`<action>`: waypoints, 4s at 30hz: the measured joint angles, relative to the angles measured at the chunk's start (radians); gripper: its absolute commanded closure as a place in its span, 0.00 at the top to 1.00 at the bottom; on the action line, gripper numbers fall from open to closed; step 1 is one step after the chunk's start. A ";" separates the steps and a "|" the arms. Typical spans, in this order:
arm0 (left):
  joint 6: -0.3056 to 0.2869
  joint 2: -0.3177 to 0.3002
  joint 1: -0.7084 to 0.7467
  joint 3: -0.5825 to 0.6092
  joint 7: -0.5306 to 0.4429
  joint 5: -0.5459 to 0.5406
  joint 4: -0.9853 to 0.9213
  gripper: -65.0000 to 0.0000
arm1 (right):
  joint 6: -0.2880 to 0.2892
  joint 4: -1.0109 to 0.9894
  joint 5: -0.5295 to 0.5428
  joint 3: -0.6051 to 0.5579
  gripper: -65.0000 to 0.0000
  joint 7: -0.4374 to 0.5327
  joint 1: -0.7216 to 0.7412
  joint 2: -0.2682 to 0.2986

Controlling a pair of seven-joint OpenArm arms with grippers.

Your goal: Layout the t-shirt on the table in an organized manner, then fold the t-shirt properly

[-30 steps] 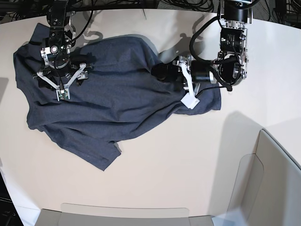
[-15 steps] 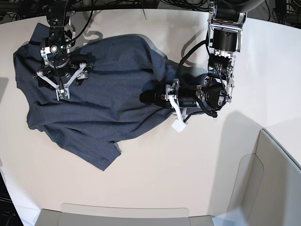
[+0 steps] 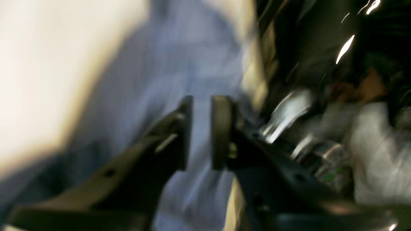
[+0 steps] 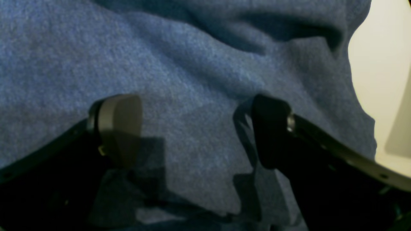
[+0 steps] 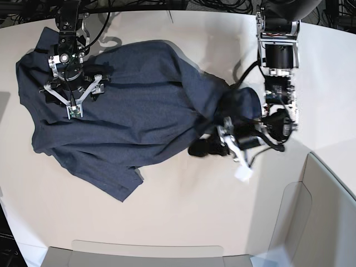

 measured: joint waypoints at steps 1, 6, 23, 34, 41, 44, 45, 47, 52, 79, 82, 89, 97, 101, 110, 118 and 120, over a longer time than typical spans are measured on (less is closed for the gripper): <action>-0.003 -0.016 0.021 -0.045 -0.004 -0.028 0.042 0.35 | 0.000 0.000 0.000 0.000 0.80 0.000 0.000 0.001; 0.001 -0.071 0.185 -0.210 0.040 -0.074 0.174 0.45 | 0.000 0.000 0.000 0.000 0.80 0.000 -0.003 0.000; 0.002 -0.049 0.557 -0.348 0.134 -0.072 0.211 0.45 | 0.000 0.000 0.000 0.000 0.80 -0.003 0.003 0.000; 0.008 0.069 0.439 -0.154 0.131 0.297 0.209 0.45 | 0.000 0.000 0.002 0.000 0.80 0.000 -0.002 0.000; 0.010 0.083 0.409 -0.039 0.069 0.408 0.209 0.45 | 0.000 0.000 0.001 0.000 0.80 0.000 -0.002 0.001; 0.009 0.086 0.407 0.050 0.018 0.432 0.209 0.44 | 0.000 0.000 0.001 0.000 0.80 0.000 -0.002 0.000; 0.009 0.086 0.407 0.074 0.008 0.433 0.209 0.42 | 0.000 0.000 0.001 0.000 0.80 0.000 -0.002 0.000; 0.010 0.087 0.407 0.110 -0.004 0.436 0.209 0.31 | 0.000 0.000 0.001 0.000 0.80 0.000 -0.002 0.001; 0.010 0.086 0.375 0.134 0.021 0.448 0.208 0.02 | 0.000 0.000 0.002 0.000 0.80 0.000 -0.002 0.001; 0.008 0.241 -0.125 0.534 0.032 0.455 -0.106 0.03 | -0.002 0.001 0.003 0.000 0.80 0.014 -0.016 0.001; 0.009 0.261 -0.185 0.698 -0.032 0.448 -0.173 0.03 | -0.003 0.002 0.005 0.000 0.80 0.016 -0.019 0.001; 0.010 0.284 -0.329 1.027 -0.190 0.448 -0.261 0.03 | -0.008 0.005 0.005 0.000 0.80 0.026 -0.030 0.001; 0.018 0.269 -0.335 1.092 -0.266 0.451 -0.244 0.39 | -0.007 0.006 0.004 0.000 0.80 0.026 -0.032 0.001; 0.002 0.191 -0.241 0.956 -0.233 0.431 -0.101 0.42 | -0.007 0.006 0.004 0.000 0.80 0.026 -0.032 0.002; 0.011 0.050 0.002 0.414 -0.066 0.447 0.203 0.42 | -0.008 0.007 0.004 0.000 0.80 0.031 -0.039 0.003; 0.009 -0.010 0.195 0.409 -0.117 0.446 0.198 0.43 | -0.010 0.008 0.005 0.000 0.80 0.041 -0.047 0.003; 0.010 -0.012 0.216 0.410 -0.114 0.446 0.198 0.43 | -0.010 0.008 0.005 0.000 0.80 0.041 -0.047 0.003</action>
